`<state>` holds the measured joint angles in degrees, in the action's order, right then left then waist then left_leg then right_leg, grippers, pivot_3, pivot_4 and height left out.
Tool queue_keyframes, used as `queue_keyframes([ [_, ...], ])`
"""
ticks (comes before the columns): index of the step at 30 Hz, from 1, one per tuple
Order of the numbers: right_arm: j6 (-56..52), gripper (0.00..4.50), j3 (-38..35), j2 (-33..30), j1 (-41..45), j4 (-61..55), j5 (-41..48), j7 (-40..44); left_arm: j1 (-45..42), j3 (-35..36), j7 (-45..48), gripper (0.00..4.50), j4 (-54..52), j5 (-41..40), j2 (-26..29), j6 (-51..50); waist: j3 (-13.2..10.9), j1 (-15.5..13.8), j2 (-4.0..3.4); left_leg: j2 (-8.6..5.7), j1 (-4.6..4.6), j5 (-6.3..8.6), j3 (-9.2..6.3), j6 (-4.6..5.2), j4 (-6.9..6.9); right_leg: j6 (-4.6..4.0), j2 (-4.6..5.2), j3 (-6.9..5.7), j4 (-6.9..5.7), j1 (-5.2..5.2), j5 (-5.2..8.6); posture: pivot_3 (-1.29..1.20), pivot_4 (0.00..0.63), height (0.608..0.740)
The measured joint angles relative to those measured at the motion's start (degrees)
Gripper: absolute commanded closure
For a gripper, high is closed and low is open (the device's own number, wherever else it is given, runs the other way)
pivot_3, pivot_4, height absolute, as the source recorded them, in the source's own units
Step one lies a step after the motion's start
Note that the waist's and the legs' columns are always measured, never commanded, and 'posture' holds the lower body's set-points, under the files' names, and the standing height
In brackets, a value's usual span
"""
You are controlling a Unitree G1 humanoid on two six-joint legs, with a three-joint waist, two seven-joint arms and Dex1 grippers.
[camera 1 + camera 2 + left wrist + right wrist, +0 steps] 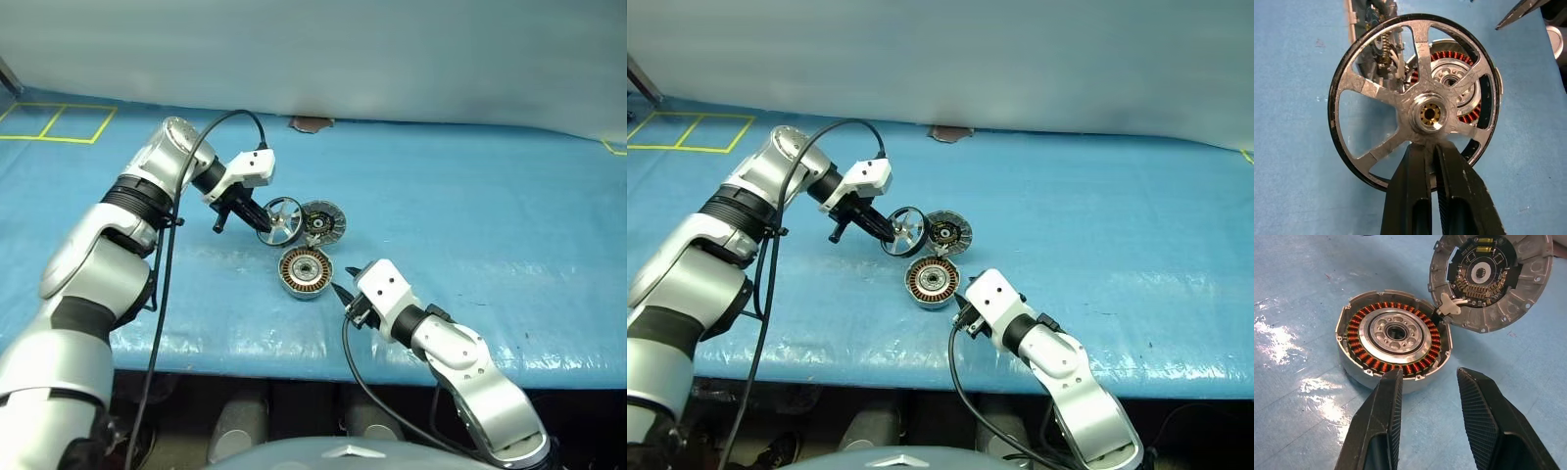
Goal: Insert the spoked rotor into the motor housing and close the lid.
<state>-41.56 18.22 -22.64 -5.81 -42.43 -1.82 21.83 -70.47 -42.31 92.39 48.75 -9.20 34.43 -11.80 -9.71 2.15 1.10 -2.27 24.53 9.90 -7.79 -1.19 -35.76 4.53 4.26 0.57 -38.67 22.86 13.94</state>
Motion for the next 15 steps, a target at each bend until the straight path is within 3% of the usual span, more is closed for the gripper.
queue_keyframes([
  [7, -0.11, 2.64, 0.03, 0.02, -0.46, -0.27, -0.02, -0.61, -0.20, -5.87, 0.02, 4.45, -1.74, -6.19, -0.44, -2.53, -0.01, -0.06, 0.00, -0.01, 0.03, 0.00, -0.01, 0.01, -0.01, -0.01, 0.00, -0.01, 0.00, 0.01, 0.01, 0.00, 0.150, 0.740],
  [15, -0.41, 2.64, 0.07, -0.26, -2.85, -1.63, 0.00, -0.89, -0.38, -7.53, 0.01, 4.45, 2.31, -7.11, -5.84, -2.82, -0.02, 0.00, 0.01, -0.01, 0.03, 0.00, 0.00, 0.01, -0.03, -0.01, 0.00, -0.01, 0.00, 0.01, 0.01, 0.00, 0.150, 0.740],
])
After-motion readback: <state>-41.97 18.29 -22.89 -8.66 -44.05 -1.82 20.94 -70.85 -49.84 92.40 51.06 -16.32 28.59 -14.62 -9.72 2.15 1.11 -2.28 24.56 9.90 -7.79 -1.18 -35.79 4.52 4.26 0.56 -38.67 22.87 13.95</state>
